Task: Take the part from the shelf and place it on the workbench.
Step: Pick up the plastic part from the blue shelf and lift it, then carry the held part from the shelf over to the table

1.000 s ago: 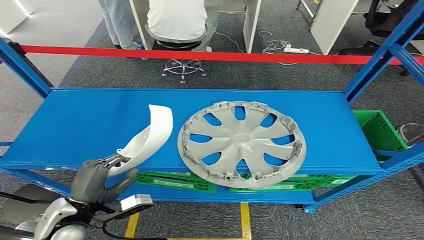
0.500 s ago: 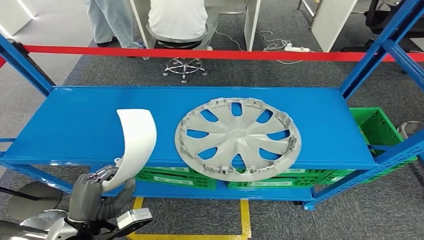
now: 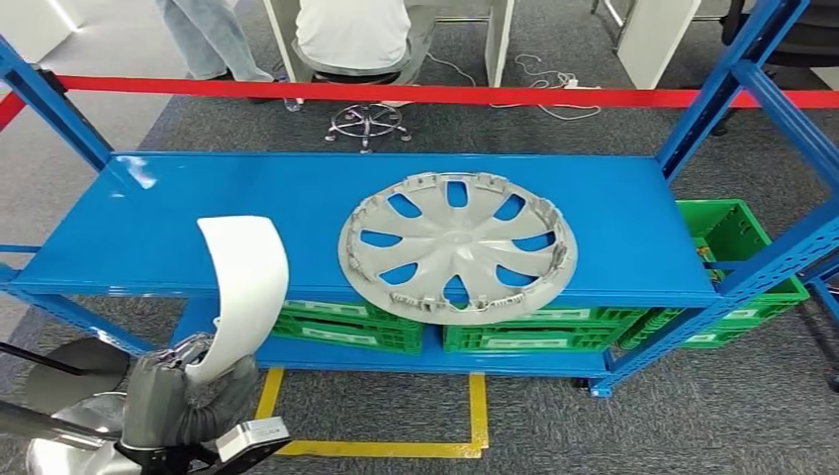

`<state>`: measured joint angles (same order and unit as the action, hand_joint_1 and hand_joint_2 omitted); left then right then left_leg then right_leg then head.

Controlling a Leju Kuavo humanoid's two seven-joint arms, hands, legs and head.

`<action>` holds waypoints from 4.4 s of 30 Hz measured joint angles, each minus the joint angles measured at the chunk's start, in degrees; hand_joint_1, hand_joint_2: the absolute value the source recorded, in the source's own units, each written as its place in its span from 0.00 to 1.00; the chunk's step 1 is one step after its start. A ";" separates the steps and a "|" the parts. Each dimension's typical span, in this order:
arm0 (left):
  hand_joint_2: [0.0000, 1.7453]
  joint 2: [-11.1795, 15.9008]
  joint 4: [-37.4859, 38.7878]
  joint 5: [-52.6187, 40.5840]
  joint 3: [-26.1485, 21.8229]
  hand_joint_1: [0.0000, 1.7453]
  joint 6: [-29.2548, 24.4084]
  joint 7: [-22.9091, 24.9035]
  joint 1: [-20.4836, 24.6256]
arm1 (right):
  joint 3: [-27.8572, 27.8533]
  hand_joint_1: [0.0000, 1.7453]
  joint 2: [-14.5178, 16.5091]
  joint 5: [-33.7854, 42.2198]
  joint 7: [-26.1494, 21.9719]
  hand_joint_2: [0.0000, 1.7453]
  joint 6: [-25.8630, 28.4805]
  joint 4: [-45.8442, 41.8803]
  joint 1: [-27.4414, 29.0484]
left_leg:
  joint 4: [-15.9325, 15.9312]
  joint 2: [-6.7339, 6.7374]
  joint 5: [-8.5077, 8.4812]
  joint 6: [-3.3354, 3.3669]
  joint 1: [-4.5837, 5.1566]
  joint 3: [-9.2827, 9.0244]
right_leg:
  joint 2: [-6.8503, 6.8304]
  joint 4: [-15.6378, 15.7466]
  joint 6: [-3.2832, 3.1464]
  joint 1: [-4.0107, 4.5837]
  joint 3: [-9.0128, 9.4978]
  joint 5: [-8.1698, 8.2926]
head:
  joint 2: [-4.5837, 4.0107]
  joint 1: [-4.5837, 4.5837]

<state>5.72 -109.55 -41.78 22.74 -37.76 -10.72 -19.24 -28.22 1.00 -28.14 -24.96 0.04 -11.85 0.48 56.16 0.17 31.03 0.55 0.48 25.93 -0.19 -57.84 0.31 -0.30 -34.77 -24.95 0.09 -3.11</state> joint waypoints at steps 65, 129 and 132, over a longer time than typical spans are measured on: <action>1.00 -0.05 -0.44 5.86 -0.99 1.00 2.16 -2.70 -0.18 | -5.08 0.00 0.30 0.26 0.55 0.00 -0.53 -0.98 1.60 | -0.12 -0.12 -2.93 -0.43 -1.43 3.65 | -0.19 0.25 1.91 -0.60 1.58 -3.00 | 0.00 0.29; 1.00 -1.13 1.78 15.68 -1.58 1.00 7.29 -7.79 1.94 | -10.60 0.00 1.08 -1.96 -0.50 0.00 -1.23 -2.85 2.54 | -0.24 0.22 -4.06 1.12 -0.99 4.20 | 0.84 -9.40 2.01 -0.05 -2.53 -8.00 | 0.00 0.80; 1.00 -1.63 2.41 16.09 -1.56 1.00 8.28 -7.49 2.31 | -11.53 0.00 1.13 -2.00 0.13 0.00 -1.94 -3.59 3.15 | -0.17 1.11 -4.45 1.00 -0.97 4.81 | 0.65 -14.71 2.52 -0.31 -4.23 -9.43 | 0.00 0.78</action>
<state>4.09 -107.14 -25.69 21.18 -29.48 -18.21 -16.94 -39.75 2.13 -30.14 -24.83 -1.90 -15.44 3.63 56.00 1.28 26.58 1.55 -0.49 30.74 0.46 -72.55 2.83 -0.61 -39.00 -34.38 0.09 -2.33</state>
